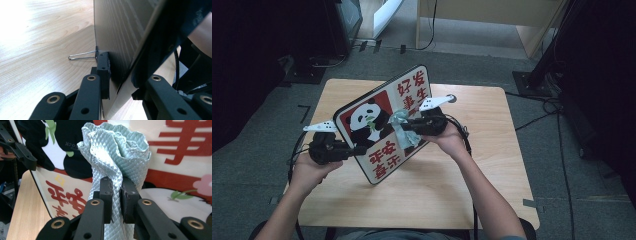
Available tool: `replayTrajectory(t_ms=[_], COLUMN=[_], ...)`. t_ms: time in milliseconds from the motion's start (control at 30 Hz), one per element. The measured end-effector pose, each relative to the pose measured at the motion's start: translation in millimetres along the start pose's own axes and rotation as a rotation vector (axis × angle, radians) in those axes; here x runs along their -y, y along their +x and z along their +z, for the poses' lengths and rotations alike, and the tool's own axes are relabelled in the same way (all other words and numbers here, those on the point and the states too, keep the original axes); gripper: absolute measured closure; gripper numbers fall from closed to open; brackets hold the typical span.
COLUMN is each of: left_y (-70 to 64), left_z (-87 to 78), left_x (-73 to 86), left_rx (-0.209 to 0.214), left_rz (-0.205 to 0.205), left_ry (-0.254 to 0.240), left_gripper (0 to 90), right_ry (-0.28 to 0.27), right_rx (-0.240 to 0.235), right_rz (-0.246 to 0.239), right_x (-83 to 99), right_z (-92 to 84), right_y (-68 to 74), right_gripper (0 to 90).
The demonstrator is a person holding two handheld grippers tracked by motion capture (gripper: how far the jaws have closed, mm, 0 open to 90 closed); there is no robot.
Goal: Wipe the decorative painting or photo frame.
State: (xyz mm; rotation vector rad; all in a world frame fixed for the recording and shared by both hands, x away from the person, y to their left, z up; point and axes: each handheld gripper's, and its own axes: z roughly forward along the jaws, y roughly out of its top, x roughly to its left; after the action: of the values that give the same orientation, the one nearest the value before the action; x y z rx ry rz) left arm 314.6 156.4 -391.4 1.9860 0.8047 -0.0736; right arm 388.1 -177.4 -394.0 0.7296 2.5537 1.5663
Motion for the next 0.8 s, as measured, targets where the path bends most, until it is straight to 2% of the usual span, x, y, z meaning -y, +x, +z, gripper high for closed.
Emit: replayTrajectory(t_ms=[700,800], left_y=[0.4,0.7], left_z=[0.0,0.0], left_x=[-0.1,-0.3], left_rx=[0.005,0.007], left_rz=[0.0,0.002], left_ry=[0.001,0.001], left_gripper=[75.1,75.0], right_ry=[0.024,0.03], right_rx=[0.0,-0.005], right_rz=[0.019,0.038], right_x=[21.6,27.4], right_z=[7.0,8.4], right_y=[0.5,-0.2], right_gripper=[82.2,82.2])
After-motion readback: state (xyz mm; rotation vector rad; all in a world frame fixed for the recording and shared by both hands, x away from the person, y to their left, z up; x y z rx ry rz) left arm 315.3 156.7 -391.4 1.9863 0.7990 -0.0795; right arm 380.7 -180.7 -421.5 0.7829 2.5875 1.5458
